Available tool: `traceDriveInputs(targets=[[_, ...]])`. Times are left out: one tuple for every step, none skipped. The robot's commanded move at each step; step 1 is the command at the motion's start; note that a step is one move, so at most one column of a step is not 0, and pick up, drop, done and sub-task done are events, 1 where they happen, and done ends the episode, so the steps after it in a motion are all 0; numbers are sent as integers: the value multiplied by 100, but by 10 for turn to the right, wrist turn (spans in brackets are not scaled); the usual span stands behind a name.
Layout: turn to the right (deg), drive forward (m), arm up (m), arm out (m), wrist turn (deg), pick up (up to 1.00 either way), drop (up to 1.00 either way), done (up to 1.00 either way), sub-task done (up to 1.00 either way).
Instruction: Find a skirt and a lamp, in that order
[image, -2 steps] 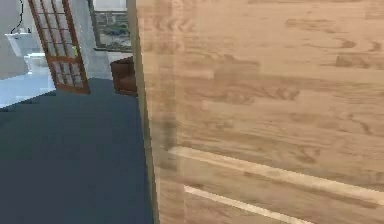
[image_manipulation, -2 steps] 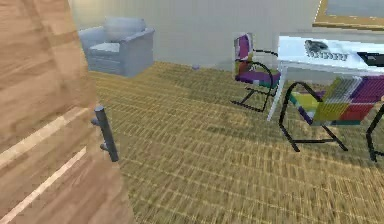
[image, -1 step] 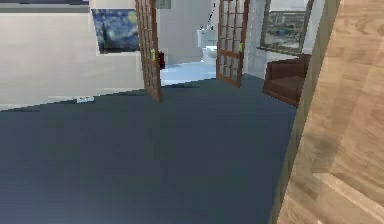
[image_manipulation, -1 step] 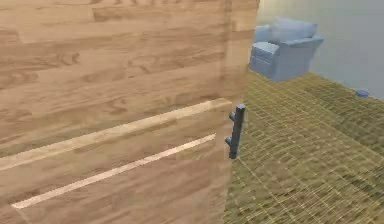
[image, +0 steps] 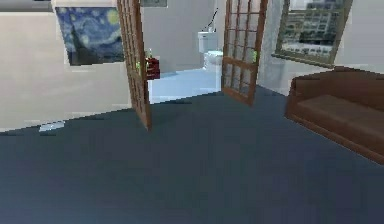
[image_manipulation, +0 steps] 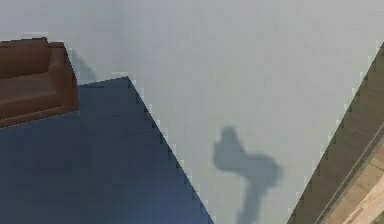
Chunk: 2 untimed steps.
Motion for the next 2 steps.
traceDriveInputs(targets=[[-30, 0, 0, 0, 0, 0, 0, 0, 0], [0, 100, 0, 0, 0, 0, 0, 0, 0]])
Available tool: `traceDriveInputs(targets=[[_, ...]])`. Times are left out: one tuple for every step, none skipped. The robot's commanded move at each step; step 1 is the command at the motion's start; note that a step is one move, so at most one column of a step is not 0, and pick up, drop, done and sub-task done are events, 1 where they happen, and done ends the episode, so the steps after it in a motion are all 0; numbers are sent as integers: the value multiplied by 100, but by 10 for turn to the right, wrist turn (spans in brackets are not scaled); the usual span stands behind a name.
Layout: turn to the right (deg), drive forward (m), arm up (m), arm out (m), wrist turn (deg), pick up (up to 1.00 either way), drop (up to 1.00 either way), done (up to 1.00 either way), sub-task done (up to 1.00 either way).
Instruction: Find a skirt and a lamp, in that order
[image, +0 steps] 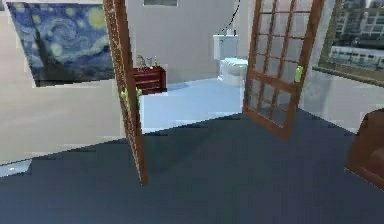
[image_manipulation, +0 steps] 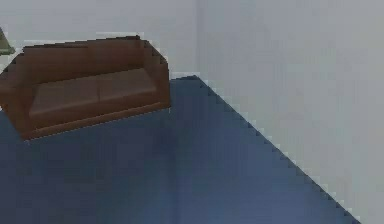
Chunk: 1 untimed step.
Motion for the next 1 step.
traceDriveInputs(targets=[[0, 100, 0, 0, 0, 0, 0, 0, 0]])
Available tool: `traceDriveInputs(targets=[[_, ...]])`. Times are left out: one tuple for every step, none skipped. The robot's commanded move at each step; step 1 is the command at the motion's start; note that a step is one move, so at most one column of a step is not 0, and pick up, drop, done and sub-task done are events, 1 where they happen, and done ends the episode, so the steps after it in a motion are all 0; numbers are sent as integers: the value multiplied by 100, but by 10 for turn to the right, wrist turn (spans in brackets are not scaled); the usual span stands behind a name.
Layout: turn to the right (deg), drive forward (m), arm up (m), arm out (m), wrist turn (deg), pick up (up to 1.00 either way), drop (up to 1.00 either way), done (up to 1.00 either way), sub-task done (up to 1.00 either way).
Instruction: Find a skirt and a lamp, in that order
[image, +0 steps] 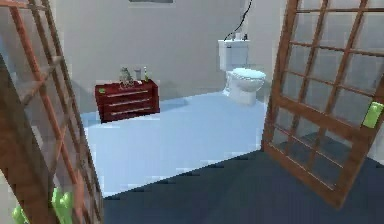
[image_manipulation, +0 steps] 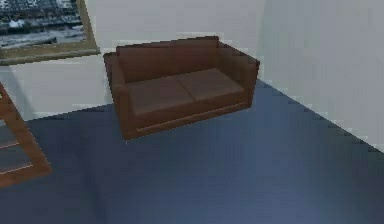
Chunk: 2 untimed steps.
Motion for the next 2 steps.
traceDriveInputs(targets=[[0, 45, 0, 0, 0, 0, 0, 0, 0], [-180, 0, 0, 0, 0, 0, 0, 0, 0]])
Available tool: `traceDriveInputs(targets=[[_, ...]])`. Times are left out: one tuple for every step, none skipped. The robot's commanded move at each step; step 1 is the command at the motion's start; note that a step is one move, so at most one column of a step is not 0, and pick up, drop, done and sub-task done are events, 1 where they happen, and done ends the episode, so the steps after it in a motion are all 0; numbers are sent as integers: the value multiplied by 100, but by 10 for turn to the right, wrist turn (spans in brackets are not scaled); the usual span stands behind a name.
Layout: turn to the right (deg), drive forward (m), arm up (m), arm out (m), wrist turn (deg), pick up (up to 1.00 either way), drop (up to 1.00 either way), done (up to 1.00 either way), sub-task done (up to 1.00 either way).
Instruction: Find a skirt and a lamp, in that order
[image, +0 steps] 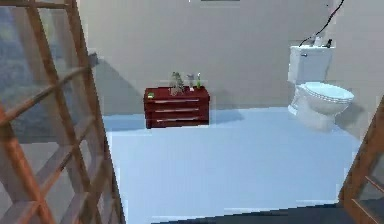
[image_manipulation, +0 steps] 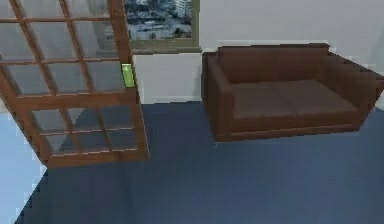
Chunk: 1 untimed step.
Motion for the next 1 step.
traceDriveInputs(targets=[[-30, 0, 0, 0, 0, 0, 0, 0, 0]])
